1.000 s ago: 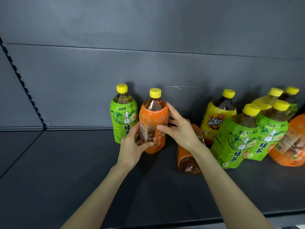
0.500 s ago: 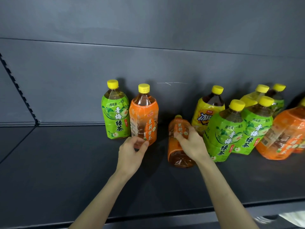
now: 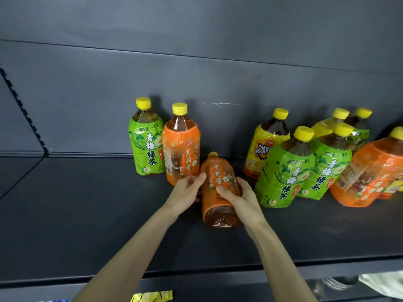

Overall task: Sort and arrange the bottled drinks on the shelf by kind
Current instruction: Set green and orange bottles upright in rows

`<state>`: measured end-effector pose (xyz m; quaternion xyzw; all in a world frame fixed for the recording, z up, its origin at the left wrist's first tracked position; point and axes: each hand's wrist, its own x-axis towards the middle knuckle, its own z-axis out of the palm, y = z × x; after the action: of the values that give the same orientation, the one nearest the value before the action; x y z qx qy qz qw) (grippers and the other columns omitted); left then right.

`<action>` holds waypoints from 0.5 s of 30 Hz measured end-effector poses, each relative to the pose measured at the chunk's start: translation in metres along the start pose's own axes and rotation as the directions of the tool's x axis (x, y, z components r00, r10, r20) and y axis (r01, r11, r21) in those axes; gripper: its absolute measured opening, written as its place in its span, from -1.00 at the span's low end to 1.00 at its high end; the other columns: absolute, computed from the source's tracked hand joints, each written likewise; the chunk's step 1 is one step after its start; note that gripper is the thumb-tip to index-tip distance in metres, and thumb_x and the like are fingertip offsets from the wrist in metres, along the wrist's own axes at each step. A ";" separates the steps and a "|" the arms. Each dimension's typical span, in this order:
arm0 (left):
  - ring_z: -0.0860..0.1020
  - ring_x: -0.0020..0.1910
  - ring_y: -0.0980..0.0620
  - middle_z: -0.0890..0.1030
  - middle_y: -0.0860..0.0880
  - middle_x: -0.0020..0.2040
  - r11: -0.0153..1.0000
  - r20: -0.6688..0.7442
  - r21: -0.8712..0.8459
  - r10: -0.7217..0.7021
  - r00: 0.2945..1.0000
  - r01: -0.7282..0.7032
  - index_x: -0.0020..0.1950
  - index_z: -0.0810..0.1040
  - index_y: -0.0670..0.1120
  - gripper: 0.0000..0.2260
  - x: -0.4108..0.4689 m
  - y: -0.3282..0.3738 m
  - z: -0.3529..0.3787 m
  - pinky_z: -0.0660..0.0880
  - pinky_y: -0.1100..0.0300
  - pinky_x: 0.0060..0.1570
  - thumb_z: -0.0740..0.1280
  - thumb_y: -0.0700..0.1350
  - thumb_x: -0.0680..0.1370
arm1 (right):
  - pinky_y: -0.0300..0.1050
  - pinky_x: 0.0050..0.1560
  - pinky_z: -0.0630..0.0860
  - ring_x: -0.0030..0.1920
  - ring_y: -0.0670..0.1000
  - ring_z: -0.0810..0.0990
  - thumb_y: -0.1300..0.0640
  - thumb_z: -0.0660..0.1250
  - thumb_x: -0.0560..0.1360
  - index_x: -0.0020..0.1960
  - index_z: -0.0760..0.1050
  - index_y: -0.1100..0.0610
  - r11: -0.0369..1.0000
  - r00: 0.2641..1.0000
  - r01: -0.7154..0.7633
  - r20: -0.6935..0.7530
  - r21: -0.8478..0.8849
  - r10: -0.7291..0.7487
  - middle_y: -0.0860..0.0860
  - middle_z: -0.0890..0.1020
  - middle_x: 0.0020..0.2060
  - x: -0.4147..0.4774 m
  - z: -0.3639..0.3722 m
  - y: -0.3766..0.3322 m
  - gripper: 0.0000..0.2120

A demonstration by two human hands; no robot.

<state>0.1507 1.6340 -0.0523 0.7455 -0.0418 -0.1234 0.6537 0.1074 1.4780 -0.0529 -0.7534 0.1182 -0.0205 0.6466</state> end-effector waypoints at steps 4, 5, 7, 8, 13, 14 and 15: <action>0.58 0.09 0.05 0.58 -0.07 0.17 0.998 0.020 0.054 0.013 1.000 -0.014 0.28 0.47 -0.16 -0.52 0.004 0.008 0.008 0.59 0.11 0.04 0.31 0.14 0.51 | 0.13 0.27 0.48 0.25 0.10 0.51 -0.10 0.42 0.43 0.52 0.12 -0.05 0.999 0.999 0.012 0.044 0.041 -0.014 0.05 0.40 0.35 -0.003 -0.001 0.006 -0.23; 0.58 0.12 0.01 0.58 -0.09 0.19 0.997 0.014 0.074 0.031 0.999 -0.032 0.31 0.45 -0.18 -0.49 0.004 0.010 0.008 0.57 0.03 0.10 0.33 0.13 0.50 | 0.10 0.25 0.50 0.23 0.07 0.53 -0.10 0.42 0.42 0.52 0.13 -0.06 0.998 0.998 0.029 0.051 0.064 -0.032 0.03 0.43 0.33 -0.004 -0.003 0.007 -0.23; 0.56 0.16 -0.02 0.55 -0.12 0.23 0.994 0.013 0.089 0.069 0.998 -0.070 0.38 0.40 -0.19 -0.44 0.003 0.014 0.008 0.55 -0.02 0.14 0.37 0.08 0.49 | -0.07 0.12 0.57 0.17 -0.03 0.57 -0.13 0.42 0.36 0.51 0.13 -0.10 0.991 0.994 0.072 0.072 0.111 -0.080 -0.04 0.48 0.28 -0.007 -0.007 0.010 -0.19; 0.55 0.18 -0.02 0.55 -0.12 0.24 0.992 0.019 0.087 0.088 0.996 -0.090 0.40 0.37 -0.19 -0.43 0.002 0.016 0.006 0.55 -0.02 0.15 0.38 0.05 0.49 | -0.19 0.03 0.59 0.14 -0.09 0.58 -0.13 0.42 0.33 0.51 0.13 -0.12 0.986 0.989 0.105 0.085 0.131 -0.117 -0.10 0.49 0.26 -0.008 -0.010 0.010 -0.18; 0.58 0.10 0.14 0.59 0.00 0.15 0.968 -0.013 0.041 0.247 0.969 -0.247 0.30 0.40 -0.10 -0.52 -0.003 0.029 -0.003 0.55 0.29 0.03 0.47 -0.11 0.43 | -0.32 0.00 0.54 0.19 -0.27 0.52 0.05 0.45 0.36 0.45 0.14 -0.17 0.945 0.939 0.295 0.143 0.142 -0.314 -0.23 0.45 0.25 -0.004 -0.018 0.009 -0.23; 0.58 0.07 0.19 0.59 0.05 0.11 0.961 -0.030 0.043 0.276 0.961 -0.275 0.26 0.40 -0.06 -0.54 -0.005 0.030 -0.004 0.54 0.37 -0.04 0.48 -0.14 0.42 | -0.32 0.03 0.54 0.22 -0.26 0.50 0.08 0.45 0.38 0.47 0.12 -0.14 0.938 0.929 0.321 0.150 0.129 -0.339 -0.23 0.44 0.28 -0.003 -0.018 0.008 -0.22; 0.58 0.04 0.22 0.59 0.08 0.09 0.953 -0.046 0.044 0.300 0.953 -0.298 0.23 0.40 -0.03 -0.54 -0.006 0.030 -0.005 0.52 0.41 -0.08 0.49 -0.16 0.41 | -0.32 0.06 0.52 0.24 -0.25 0.49 0.10 0.46 0.39 0.50 0.11 -0.11 0.932 0.921 0.344 0.154 0.112 -0.358 -0.22 0.43 0.30 -0.001 -0.018 0.008 -0.20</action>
<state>0.1492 1.6354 -0.0211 0.7454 -0.1394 -0.0026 0.6518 0.1014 1.4592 -0.0576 -0.7339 -0.0760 -0.0758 0.6707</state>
